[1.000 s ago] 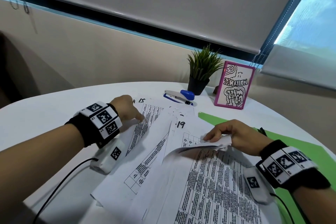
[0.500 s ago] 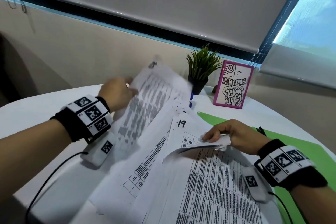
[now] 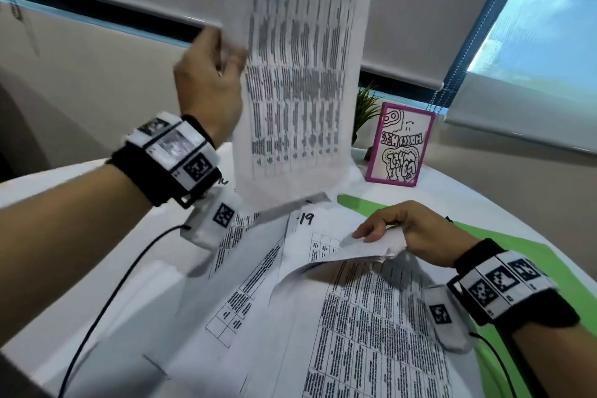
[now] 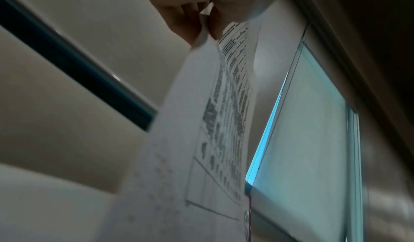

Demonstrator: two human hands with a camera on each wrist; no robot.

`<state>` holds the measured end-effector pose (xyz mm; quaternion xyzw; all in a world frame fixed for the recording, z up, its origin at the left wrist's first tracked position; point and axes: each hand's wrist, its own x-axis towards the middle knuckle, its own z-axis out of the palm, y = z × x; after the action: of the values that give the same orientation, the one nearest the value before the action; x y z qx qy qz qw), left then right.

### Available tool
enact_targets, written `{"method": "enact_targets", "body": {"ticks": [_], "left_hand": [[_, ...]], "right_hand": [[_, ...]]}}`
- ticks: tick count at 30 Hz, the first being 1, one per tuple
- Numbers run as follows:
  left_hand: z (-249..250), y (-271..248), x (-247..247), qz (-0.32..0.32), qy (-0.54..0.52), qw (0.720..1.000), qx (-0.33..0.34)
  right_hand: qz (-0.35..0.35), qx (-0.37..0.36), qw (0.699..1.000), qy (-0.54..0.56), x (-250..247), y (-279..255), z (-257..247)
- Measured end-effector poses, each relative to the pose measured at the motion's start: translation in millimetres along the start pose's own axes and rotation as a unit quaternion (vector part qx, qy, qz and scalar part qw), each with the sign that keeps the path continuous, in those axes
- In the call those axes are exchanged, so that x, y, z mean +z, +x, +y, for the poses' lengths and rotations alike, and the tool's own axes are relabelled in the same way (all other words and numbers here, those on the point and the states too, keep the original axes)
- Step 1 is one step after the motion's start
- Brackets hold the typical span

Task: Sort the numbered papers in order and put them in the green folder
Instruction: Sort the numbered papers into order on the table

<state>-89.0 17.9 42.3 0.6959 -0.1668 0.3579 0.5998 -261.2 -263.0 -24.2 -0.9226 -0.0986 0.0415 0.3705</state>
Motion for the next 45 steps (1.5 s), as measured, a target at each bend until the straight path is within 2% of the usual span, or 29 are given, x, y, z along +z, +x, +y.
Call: {"method": "enact_targets", "body": {"ticks": [3,6,7,9,11,12,13,15,19,23,25,27,30,33,37,38,40,42,45], "left_hand": [[-16.6,-34.3,16.9,-0.071,0.012,0.997,-0.029],[-28.0,-64.3,23.6,-0.180,0.031,0.979,-0.093],[-30.3,-71.3,24.0,-0.236,0.065,0.961,-0.126],[-32.2,-84.3,21.7,-0.370,0.132,0.899,-0.194],[-30.7,-97.7,18.9,-0.477,0.121,0.830,-0.261],[-29.3,-103.6,17.1,-0.505,0.107,0.807,-0.286],[-28.9,-108.2,16.0,-0.515,0.096,0.794,-0.309],[-29.7,-113.2,15.2,-0.510,0.099,0.788,-0.329],[-26.8,-113.9,10.9,-0.509,0.188,0.800,-0.256],[-24.6,-120.1,9.6,-0.555,0.192,0.761,-0.275],[-25.8,-115.4,7.4,-0.552,0.207,0.758,-0.280],[-29.6,-101.6,2.2,-0.528,0.249,0.763,-0.278],[-41.4,-76.2,-14.2,-0.457,0.349,0.779,-0.249],[-56.6,-63.1,-30.1,-0.416,0.401,0.775,-0.257],[-64.3,-63.5,-33.7,-0.407,0.281,0.784,-0.375],[-63.4,-64.9,-35.4,-0.415,0.277,0.780,-0.378],[-66.9,-66.1,-36.3,-0.437,0.292,0.780,-0.340],[-65.9,-66.1,-37.0,-0.453,0.279,0.790,-0.306],[-64.3,-65.1,-35.8,-0.449,0.202,0.815,-0.305]], "right_hand": [[0.010,-0.004,1.000,0.002,-4.3,-6.7,-6.1],[0.017,-0.016,1.000,0.011,-8.7,-12.7,-14.7],[0.019,-0.022,1.000,0.011,-10.1,-14.9,-16.8],[0.026,-0.029,0.999,0.012,-13.2,-17.1,-19.7],[0.042,-0.033,0.999,-0.011,-15.6,-17.6,-20.0],[0.049,-0.039,0.997,-0.037,-15.4,-16.9,-20.1],[0.056,-0.046,0.995,-0.066,-15.0,-16.2,-19.9],[0.063,-0.055,0.992,-0.092,-13.4,-15.2,-20.7],[0.057,-0.081,0.992,-0.083,-9.4,-13.1,-26.4],[0.059,-0.091,0.991,-0.082,-8.3,-9.4,-31.1],[0.059,-0.092,0.991,-0.080,-7.0,-8.6,-34.7],[0.058,-0.092,0.991,-0.076,-5.6,-8.7,-35.8],[0.065,-0.086,0.991,-0.076,-4.0,-9.8,-30.9],[0.076,-0.055,0.991,-0.092,-4.6,-9.3,-18.0],[0.054,-0.042,0.993,-0.100,-3.3,-7.4,-9.4],[0.049,-0.038,0.993,-0.097,-2.9,-7.6,-9.9],[0.047,-0.039,0.994,-0.095,-3.3,-7.5,-11.2],[0.053,-0.038,0.993,-0.103,-4.4,-6.3,-11.0],[0.042,-0.039,0.989,-0.137,-4.8,2.2,-4.6]]}}
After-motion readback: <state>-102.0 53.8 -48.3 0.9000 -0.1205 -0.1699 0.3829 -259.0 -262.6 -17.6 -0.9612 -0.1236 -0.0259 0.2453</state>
